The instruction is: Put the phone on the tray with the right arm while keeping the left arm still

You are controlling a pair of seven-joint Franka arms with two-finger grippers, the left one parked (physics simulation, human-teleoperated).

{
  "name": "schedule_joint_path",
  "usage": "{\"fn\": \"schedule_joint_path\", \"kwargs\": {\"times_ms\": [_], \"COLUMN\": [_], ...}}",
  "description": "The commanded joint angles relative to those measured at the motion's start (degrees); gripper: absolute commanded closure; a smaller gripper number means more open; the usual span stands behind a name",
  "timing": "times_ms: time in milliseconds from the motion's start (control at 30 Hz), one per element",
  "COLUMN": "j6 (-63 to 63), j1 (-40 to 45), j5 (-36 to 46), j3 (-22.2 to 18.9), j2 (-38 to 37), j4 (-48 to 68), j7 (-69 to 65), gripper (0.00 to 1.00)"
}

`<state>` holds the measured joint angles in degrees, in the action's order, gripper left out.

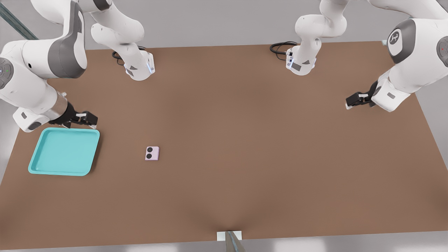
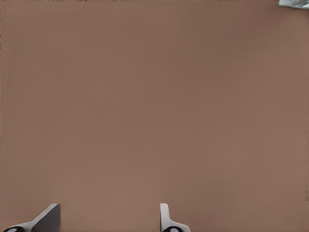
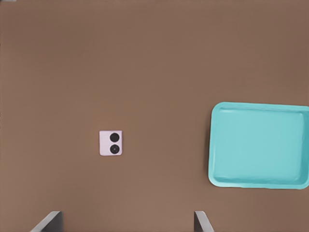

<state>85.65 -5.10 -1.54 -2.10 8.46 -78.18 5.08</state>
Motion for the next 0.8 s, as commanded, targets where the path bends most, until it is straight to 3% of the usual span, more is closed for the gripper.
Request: {"fn": "schedule_joint_path", "kwargs": {"times_ms": [0, 100, 200, 267, 400, 533, 767], "j6": [7.7, 7.8, 12.1, 17.0, 34.3, 35.6, 39.3], "j1": [-0.7, -3.0, -10.6, -12.6, -9.8, -8.3, -6.3], "j5": [0.2, 0.2, 0.0, 0.0, 0.3, 0.3, 0.0], "j3": [-0.1, 0.0, 0.2, 2.5, 2.7, 2.7, 6.1], "j2": [-0.1, 1.3, 12.5, 19.0, 19.0, 16.9, 17.0], "j4": [-0.4, -0.4, 1.9, 3.3, -10.6, -16.9, -22.8], "j7": [2.3, 3.1, 10.0, 17.6, 22.3, 25.0, 30.6], "gripper": [0.00, 0.00, 0.00, 0.00, 0.00, 0.00, 0.00]}}
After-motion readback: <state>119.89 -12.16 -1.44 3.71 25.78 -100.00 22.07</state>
